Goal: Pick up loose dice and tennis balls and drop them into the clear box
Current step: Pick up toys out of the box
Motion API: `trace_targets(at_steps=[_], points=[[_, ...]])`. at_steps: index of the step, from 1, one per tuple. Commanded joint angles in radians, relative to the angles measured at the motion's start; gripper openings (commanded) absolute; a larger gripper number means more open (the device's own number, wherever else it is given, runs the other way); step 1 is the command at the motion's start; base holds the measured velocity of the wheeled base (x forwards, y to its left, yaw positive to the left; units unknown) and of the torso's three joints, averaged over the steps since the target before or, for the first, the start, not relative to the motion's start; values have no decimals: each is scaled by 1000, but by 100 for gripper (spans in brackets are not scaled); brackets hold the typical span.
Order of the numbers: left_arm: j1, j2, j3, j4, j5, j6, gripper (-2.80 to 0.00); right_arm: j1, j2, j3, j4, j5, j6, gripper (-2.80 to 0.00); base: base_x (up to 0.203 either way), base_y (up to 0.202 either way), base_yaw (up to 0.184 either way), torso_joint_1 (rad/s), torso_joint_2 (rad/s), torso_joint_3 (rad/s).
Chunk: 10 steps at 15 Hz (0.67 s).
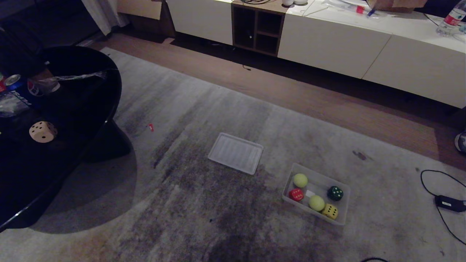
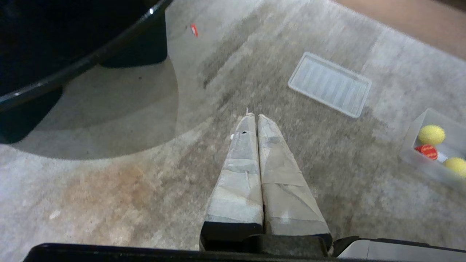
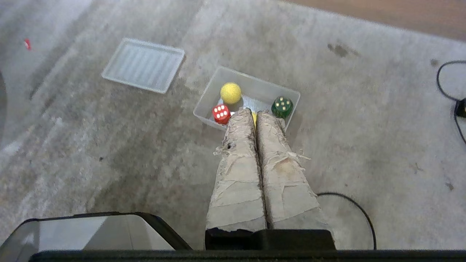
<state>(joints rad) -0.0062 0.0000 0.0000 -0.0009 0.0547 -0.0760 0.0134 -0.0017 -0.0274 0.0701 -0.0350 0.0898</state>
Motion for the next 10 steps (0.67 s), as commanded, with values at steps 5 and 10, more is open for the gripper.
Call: trace_targets(at_steps=[5, 10], points=[[0, 2, 2, -1, 1, 1, -280, 0, 2, 0, 0, 0, 1, -280, 0, 0, 0, 2, 4, 202], [0, 2, 2, -1, 1, 1, -280, 0, 2, 0, 0, 0, 1, -280, 0, 0, 0, 2, 0, 198]])
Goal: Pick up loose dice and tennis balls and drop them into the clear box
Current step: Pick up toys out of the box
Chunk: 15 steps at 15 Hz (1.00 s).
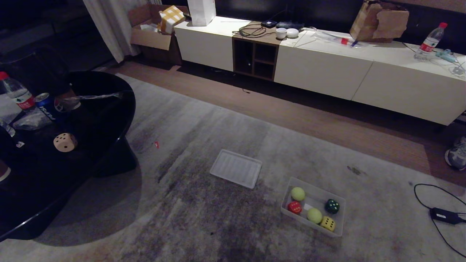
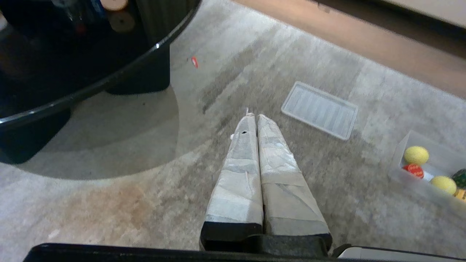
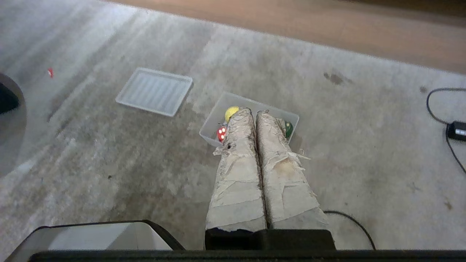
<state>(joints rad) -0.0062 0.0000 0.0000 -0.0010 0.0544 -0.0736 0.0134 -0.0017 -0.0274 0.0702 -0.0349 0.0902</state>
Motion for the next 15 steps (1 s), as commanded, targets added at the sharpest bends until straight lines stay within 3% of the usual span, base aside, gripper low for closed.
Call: trace_targets(at_steps=[1, 15], points=[[0, 2, 2, 0, 1, 0, -280, 0, 2, 0, 0, 0, 0, -280, 0, 0, 0, -2, -2, 198], [0, 2, 2, 1, -1, 6, -280, 0, 2, 0, 0, 0, 0, -280, 0, 0, 0, 2, 2, 201]])
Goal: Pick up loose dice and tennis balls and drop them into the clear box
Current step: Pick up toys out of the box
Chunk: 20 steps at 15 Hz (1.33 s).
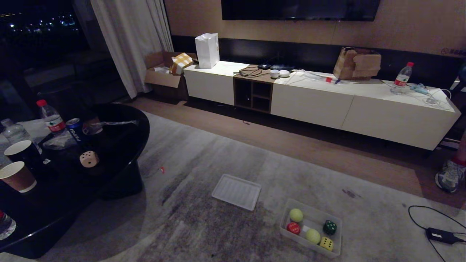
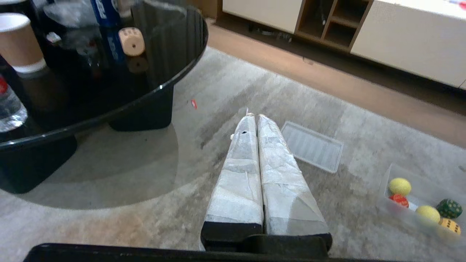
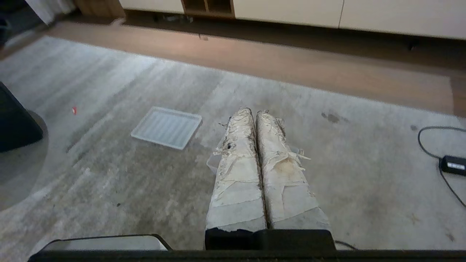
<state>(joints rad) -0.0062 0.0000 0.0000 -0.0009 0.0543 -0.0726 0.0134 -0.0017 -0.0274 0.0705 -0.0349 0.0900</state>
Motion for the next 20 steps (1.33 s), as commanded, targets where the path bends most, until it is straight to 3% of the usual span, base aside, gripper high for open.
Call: trace_targets(at_steps=[1, 10, 20], points=[[0, 2, 2, 1, -1, 5, -280, 0, 2, 0, 0, 0, 2, -280, 0, 0, 0, -1, -1, 153], [0, 2, 2, 1, -1, 5, -280, 0, 2, -2, 0, -2, 4, -280, 0, 0, 15, 7, -42, -15], [0, 2, 2, 1, -1, 2, -280, 0, 2, -2, 0, -1, 4, -280, 1, -8, 163, 12, -17, -18]])
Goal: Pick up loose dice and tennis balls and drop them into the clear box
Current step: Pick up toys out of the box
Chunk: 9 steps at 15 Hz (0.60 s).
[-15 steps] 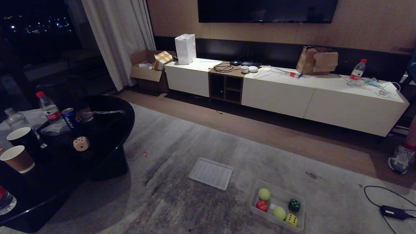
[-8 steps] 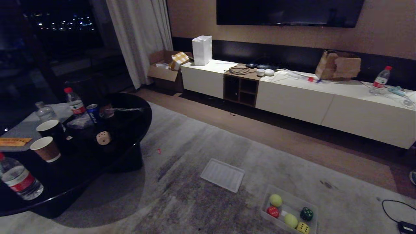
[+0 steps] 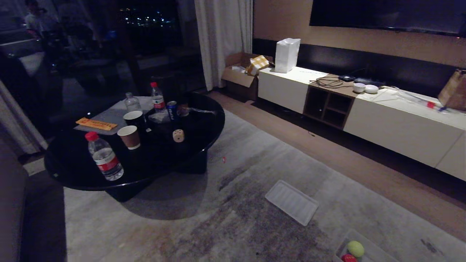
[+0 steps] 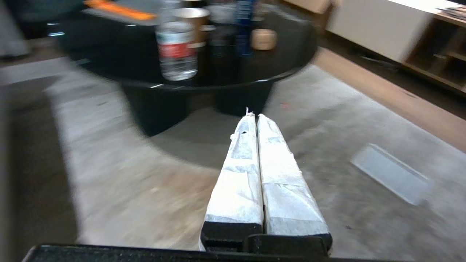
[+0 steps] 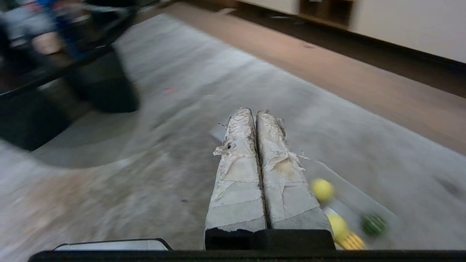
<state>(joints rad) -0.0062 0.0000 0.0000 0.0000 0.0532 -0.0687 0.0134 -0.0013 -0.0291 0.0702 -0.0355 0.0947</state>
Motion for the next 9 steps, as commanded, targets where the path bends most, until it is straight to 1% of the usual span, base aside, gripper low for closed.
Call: trace_targets(at_steps=[1, 9], points=[[0, 2, 2, 0, 2, -2, -280, 0, 1, 0, 0, 0, -1, -280, 0, -6, 164, 2, 6, 2], [0, 2, 2, 0, 2, -3, -280, 0, 1, 0, 0, 0, -1, -280, 0, -9, 164, 2, 1, 3]])
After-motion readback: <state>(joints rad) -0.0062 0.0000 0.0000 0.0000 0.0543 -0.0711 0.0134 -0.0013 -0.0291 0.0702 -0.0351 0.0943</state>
